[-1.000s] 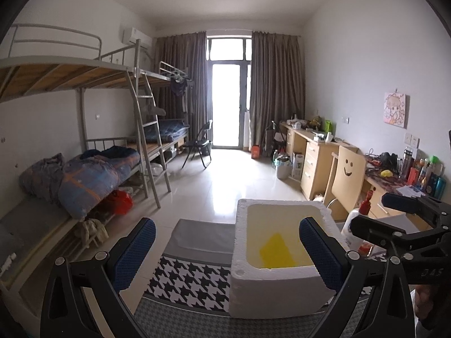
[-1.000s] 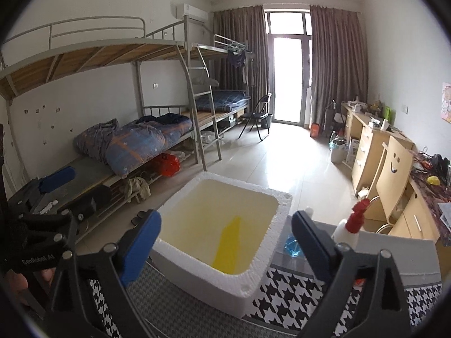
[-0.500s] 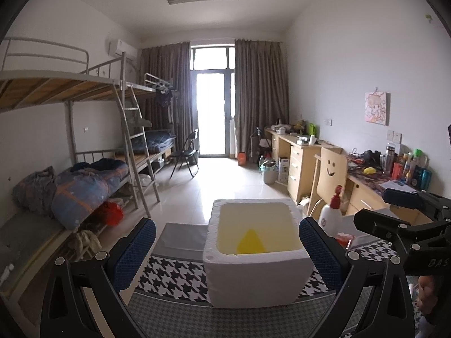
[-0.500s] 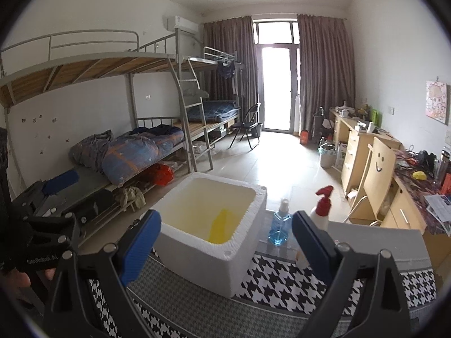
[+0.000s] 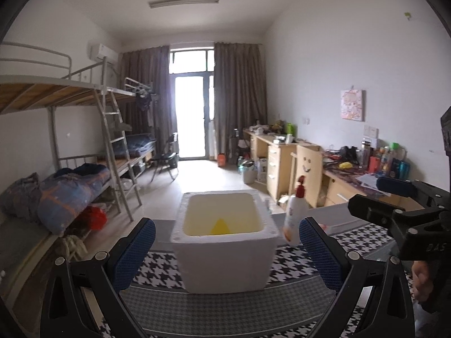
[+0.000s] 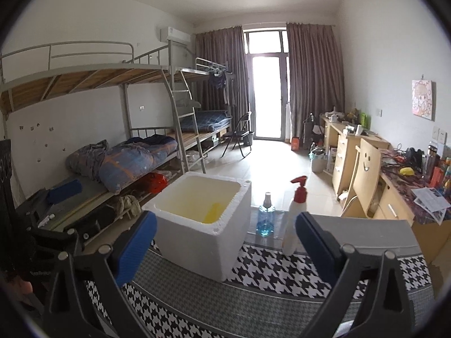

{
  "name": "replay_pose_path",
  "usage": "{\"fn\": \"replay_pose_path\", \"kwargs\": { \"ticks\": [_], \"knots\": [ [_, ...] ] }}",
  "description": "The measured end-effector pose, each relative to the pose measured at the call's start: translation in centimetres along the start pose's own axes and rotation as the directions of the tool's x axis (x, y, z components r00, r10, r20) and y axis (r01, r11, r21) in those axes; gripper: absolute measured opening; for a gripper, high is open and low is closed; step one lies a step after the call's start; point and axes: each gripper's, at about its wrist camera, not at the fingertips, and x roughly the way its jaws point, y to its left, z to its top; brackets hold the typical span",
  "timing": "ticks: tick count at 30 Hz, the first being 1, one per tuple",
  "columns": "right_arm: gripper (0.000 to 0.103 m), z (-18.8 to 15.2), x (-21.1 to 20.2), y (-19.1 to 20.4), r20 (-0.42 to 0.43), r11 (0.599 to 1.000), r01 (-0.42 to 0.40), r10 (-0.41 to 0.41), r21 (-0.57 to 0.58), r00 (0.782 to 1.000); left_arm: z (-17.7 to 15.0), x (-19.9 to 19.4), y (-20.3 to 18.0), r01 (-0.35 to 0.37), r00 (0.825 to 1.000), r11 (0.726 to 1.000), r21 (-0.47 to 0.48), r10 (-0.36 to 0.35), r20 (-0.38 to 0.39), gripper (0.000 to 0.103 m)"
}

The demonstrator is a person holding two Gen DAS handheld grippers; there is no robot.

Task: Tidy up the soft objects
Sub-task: 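Withdraw both tools from the foam box back toward the table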

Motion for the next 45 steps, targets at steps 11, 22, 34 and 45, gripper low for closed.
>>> {"fn": "replay_pose_path", "kwargs": {
  "ticks": [11,22,34,45],
  "knots": [
    [0.1,-1.8,-3.1,-1.1,0.034,0.997,0.077,-0.077,-0.004,0.996,-0.7,-1.9,-2.2,0.06,0.998,0.998,0.019,-0.061,0.024,0.102],
    [0.1,-3.5,-5.0,-2.0,0.031,0.993,0.122,-0.122,0.005,0.992,-1.9,-2.8,-4.2,0.112,0.993,0.992,0.055,-0.113,0.029,0.102],
    [0.1,-4.9,-6.6,-2.4,0.036,0.982,0.187,-0.187,-0.002,0.982,-3.1,-3.4,-4.8,0.15,0.987,0.988,0.046,-0.152,0.043,0.102],
    [0.1,-6.0,-7.8,-3.1,0.033,0.977,0.21,-0.211,0.031,0.977,-4.0,-2.9,-5.0,0.171,0.984,0.985,0.026,-0.172,0.045,0.102]
  ]
}}
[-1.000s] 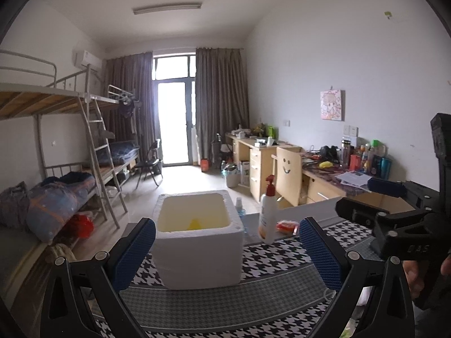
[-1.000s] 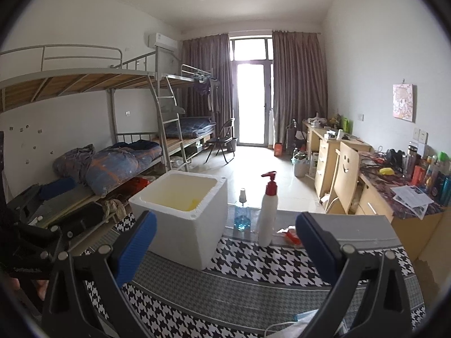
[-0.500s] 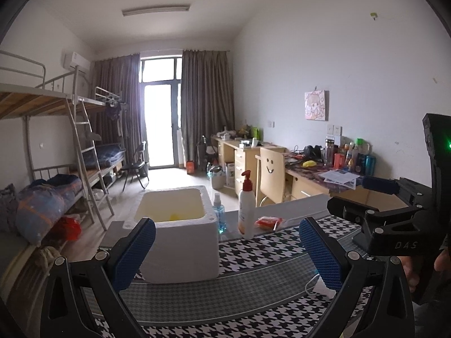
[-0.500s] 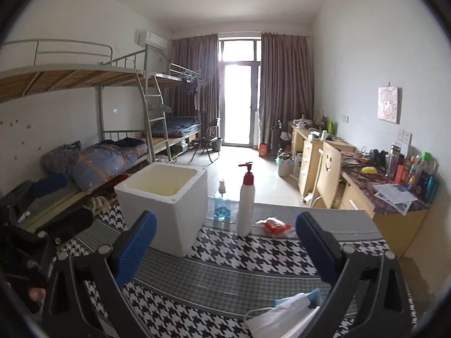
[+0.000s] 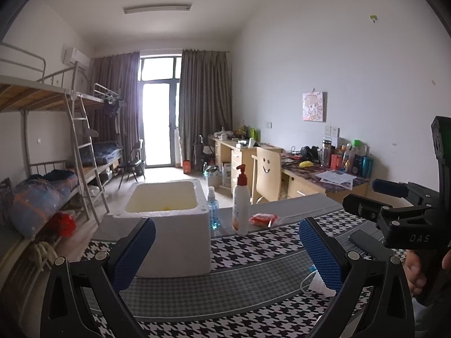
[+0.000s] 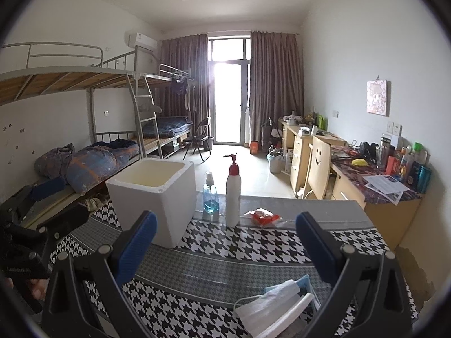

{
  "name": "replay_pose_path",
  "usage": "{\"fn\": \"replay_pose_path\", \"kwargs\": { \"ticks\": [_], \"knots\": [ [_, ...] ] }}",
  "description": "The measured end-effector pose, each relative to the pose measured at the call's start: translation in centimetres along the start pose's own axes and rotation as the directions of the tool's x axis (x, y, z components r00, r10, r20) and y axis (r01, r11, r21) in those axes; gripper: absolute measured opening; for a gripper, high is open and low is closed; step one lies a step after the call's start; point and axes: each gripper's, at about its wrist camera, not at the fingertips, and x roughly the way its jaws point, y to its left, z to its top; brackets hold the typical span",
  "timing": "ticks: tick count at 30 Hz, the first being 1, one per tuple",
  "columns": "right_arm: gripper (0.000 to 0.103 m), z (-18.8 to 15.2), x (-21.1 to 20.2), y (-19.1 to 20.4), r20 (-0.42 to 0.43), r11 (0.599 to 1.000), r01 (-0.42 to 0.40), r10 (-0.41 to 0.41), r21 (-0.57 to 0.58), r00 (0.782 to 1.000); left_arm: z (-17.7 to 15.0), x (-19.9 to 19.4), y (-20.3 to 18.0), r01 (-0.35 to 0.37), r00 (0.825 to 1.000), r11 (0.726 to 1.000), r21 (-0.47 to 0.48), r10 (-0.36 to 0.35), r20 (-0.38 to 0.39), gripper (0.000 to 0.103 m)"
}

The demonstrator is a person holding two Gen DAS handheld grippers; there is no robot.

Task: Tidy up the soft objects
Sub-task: 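Withdraw both tools from the foam box back toward the table, then reach the left tool down to the green plastic bag and close on it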

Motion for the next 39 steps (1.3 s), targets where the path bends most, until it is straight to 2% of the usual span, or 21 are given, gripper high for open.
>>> {"fn": "replay_pose_path", "kwargs": {
  "ticks": [6,18,27,39],
  "knots": [
    [0.1,-0.9,-0.5,-0.9,0.002,0.999,0.035,-0.035,0.022,0.999,-0.9,0.3,-1.1,0.043,0.999,0.999,0.008,-0.042,-0.009,0.102],
    [0.1,-3.5,-1.5,-2.4,-0.009,0.995,0.093,-0.093,0.044,0.996,-4.2,1.4,-4.5,0.147,0.985,0.988,0.049,-0.142,-0.101,0.102],
    [0.1,-5.2,-2.5,-3.7,-0.012,0.99,0.134,-0.133,0.05,0.991,-5.9,1.5,-5.9,0.174,0.976,0.984,0.048,-0.165,-0.144,0.102],
    [0.1,-8.0,-2.8,-5.8,-0.062,0.982,0.175,-0.171,0.075,0.983,-8.8,2.7,-8.3,0.191,0.958,0.98,0.065,-0.171,-0.231,0.102]
  ]
}}
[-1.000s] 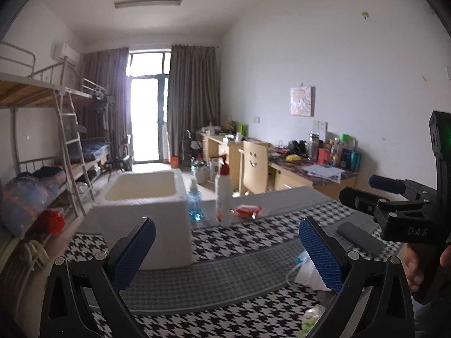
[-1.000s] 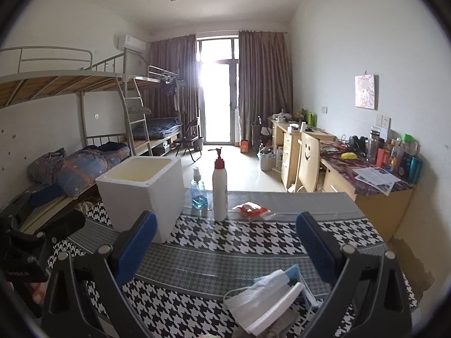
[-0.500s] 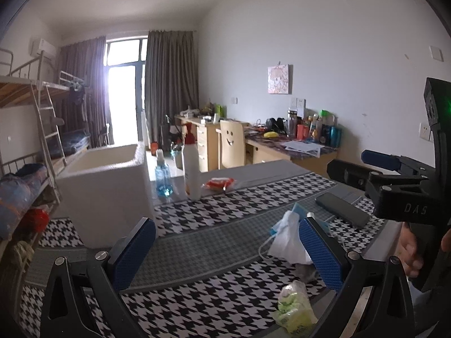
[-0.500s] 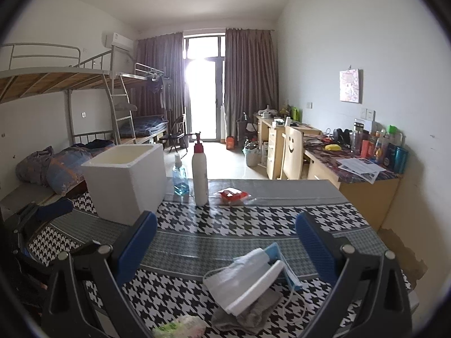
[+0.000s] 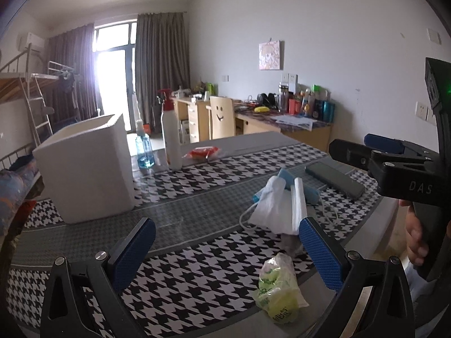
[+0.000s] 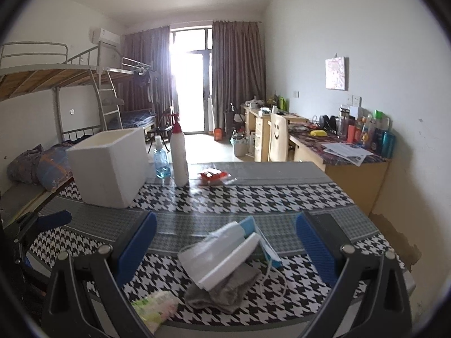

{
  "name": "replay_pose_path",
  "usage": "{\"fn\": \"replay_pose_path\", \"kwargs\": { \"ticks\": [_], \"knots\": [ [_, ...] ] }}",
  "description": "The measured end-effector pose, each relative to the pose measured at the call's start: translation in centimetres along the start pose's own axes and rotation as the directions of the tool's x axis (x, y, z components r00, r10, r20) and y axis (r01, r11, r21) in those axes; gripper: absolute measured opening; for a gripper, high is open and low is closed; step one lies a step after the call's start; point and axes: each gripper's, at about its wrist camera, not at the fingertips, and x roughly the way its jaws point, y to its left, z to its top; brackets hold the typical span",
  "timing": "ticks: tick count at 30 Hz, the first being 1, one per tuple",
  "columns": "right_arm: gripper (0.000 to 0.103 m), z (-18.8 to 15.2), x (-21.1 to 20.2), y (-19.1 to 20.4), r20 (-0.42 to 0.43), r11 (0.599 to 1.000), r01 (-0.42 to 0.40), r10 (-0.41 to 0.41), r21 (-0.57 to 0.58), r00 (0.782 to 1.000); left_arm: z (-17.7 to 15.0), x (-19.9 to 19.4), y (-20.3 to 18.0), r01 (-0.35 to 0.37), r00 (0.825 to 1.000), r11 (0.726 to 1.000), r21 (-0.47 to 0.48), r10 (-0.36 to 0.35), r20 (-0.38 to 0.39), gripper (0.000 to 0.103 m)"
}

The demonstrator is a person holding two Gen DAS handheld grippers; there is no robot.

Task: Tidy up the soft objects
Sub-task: 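Reach the left tool down to the green plastic bag and close on it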

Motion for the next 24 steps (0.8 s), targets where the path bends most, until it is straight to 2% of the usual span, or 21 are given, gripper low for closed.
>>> {"fn": "replay_pose_path", "kwargs": {
  "ticks": [12,24],
  "knots": [
    [0.1,-1.7,1.4,-0.9,-0.052,1.0,-0.013,0.013,-0.004,0.999,-1.8,2.1,-1.4,0.025,0.997,1.0,-0.015,-0.026,-0.077,0.102],
    [0.1,-3.6,1.9,-2.5,-0.107,1.0,0.018,-0.016,0.01,0.994,-3.3,4.6,-3.2,0.059,0.986,0.998,-0.008,-0.06,-0.156,0.102]
  ]
}}
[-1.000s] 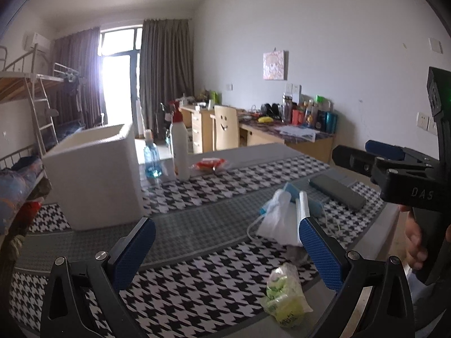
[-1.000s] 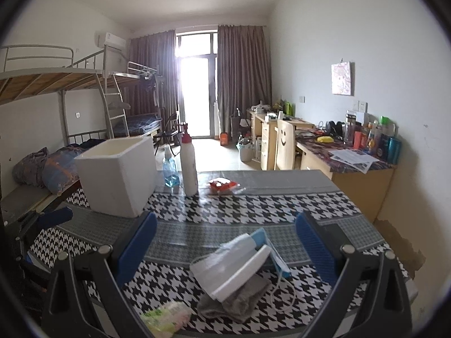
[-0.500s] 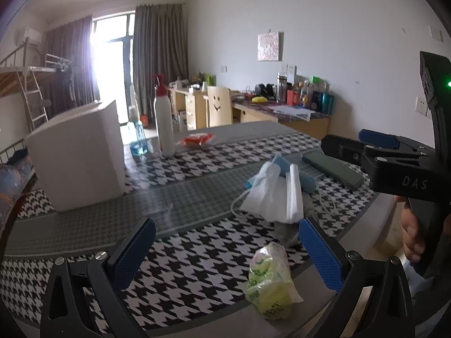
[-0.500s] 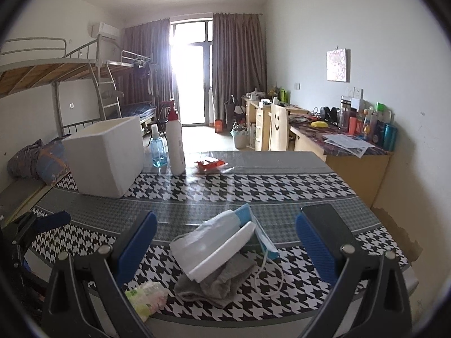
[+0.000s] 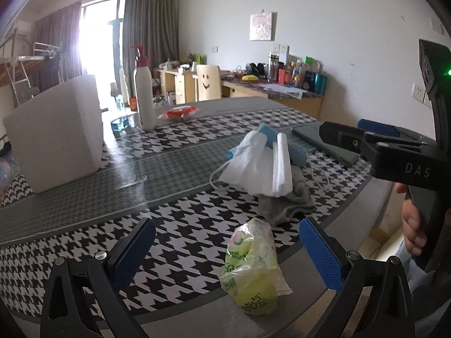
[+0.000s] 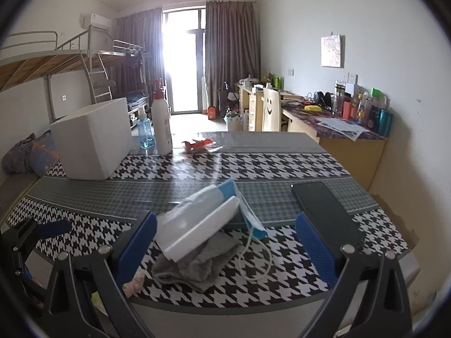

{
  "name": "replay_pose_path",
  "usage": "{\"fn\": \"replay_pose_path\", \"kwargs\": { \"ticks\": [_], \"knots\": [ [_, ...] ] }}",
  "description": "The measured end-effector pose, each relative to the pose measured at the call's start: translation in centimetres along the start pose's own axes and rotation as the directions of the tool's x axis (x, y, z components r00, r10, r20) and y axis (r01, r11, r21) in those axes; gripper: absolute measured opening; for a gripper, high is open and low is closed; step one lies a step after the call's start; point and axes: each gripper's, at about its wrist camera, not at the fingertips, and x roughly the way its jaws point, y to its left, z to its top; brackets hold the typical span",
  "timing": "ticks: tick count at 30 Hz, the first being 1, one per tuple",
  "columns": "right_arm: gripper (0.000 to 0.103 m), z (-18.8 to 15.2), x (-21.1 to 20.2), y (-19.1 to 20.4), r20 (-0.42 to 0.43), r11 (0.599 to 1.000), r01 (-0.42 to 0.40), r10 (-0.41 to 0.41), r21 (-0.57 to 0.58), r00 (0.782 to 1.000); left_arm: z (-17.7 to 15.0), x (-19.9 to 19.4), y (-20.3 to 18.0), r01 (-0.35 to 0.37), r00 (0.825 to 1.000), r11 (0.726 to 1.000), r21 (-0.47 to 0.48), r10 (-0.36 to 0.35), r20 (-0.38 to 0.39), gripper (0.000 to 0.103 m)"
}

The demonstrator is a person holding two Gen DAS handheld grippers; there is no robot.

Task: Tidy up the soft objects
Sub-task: 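Reach the left tool down to the green plastic bag and close on it, then lower the right tool onto the white tissue and close on it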

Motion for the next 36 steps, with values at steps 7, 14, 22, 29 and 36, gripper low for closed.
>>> {"fn": "replay_pose_path", "kwargs": {
  "ticks": [7,14,22,29,36],
  "knots": [
    [0.1,-1.0,0.7,-0.5,-0.025,1.0,-0.009,0.009,0.014,1.0,-0.8,1.3,-0.9,0.003,0.999,1.0,0.03,-0.001,-0.049,0.093],
    [0.1,-1.5,1.4,-1.0,-0.046,1.0,-0.011,0.012,0.024,0.999,-1.3,2.4,-1.4,0.019,0.993,0.999,0.05,-0.013,-0.113,0.068],
    [0.1,-1.8,1.8,-1.1,-0.055,0.999,-0.016,0.018,0.035,0.998,-2.0,3.1,-1.6,0.051,0.988,0.997,0.065,-0.041,-0.151,0.047],
    [0.1,-2.1,2.5,-1.3,-0.085,0.998,-0.022,0.026,0.052,0.996,-1.7,2.9,-1.0,0.064,0.99,0.997,0.052,-0.056,-0.132,0.035],
    [0.1,-1.5,3.2,0.0,-0.091,0.996,-0.073,0.076,0.044,0.993,-1.1,1.2,1.1,0.043,0.997,0.999,0.012,-0.042,-0.071,0.035]
  ]
}}
